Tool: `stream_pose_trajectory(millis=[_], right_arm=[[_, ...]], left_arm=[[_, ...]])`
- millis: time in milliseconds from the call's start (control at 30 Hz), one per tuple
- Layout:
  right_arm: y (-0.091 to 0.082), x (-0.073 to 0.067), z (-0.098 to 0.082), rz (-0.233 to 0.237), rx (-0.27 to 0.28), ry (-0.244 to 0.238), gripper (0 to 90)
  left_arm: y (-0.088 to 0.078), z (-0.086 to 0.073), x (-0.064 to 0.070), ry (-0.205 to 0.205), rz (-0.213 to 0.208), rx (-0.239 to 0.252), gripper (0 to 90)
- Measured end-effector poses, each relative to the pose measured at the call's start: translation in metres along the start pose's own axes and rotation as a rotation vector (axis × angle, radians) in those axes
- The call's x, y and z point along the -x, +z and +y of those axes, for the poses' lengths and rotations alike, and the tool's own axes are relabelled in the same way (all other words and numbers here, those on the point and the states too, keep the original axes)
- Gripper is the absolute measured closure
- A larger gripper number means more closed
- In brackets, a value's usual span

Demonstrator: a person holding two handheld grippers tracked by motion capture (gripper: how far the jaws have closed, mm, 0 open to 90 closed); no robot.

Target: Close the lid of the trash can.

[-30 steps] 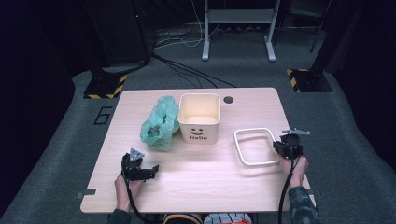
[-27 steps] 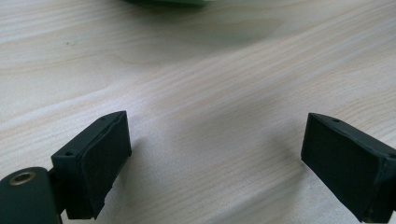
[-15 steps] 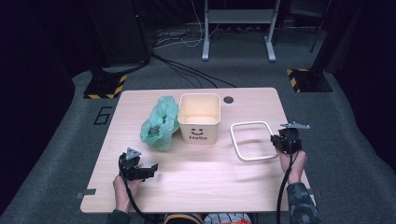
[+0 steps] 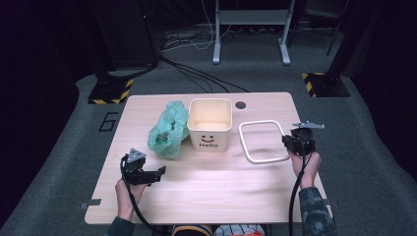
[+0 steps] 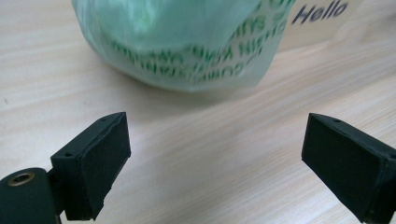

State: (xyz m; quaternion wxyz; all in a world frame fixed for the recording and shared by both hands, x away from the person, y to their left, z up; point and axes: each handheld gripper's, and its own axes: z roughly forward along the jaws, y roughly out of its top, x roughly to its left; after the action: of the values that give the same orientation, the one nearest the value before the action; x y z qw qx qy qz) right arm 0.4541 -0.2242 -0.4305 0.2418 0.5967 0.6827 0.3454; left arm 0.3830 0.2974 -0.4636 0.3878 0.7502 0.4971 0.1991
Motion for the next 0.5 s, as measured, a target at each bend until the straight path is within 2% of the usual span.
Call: stream_pose_trajectory(millis=[100, 233, 500], right_arm=[[-0.004, -0.003, 0.007, -0.004, 0.009, -0.003, 81.1], [-0.01, -0.006, 0.016, -0.007, 0.025, -0.007, 81.1], [-0.019, -0.013, 0.038, -0.01, 0.05, -0.02, 81.2]], left_arm=[[-0.007, 0.015, 0.004, 0.032, 0.008, 0.016, 8.1], [-0.013, 0.027, 0.007, 0.048, 0.008, 0.032, 8.2], [-0.026, 0.065, 0.015, 0.085, 0.0, 0.082, 8.3]])
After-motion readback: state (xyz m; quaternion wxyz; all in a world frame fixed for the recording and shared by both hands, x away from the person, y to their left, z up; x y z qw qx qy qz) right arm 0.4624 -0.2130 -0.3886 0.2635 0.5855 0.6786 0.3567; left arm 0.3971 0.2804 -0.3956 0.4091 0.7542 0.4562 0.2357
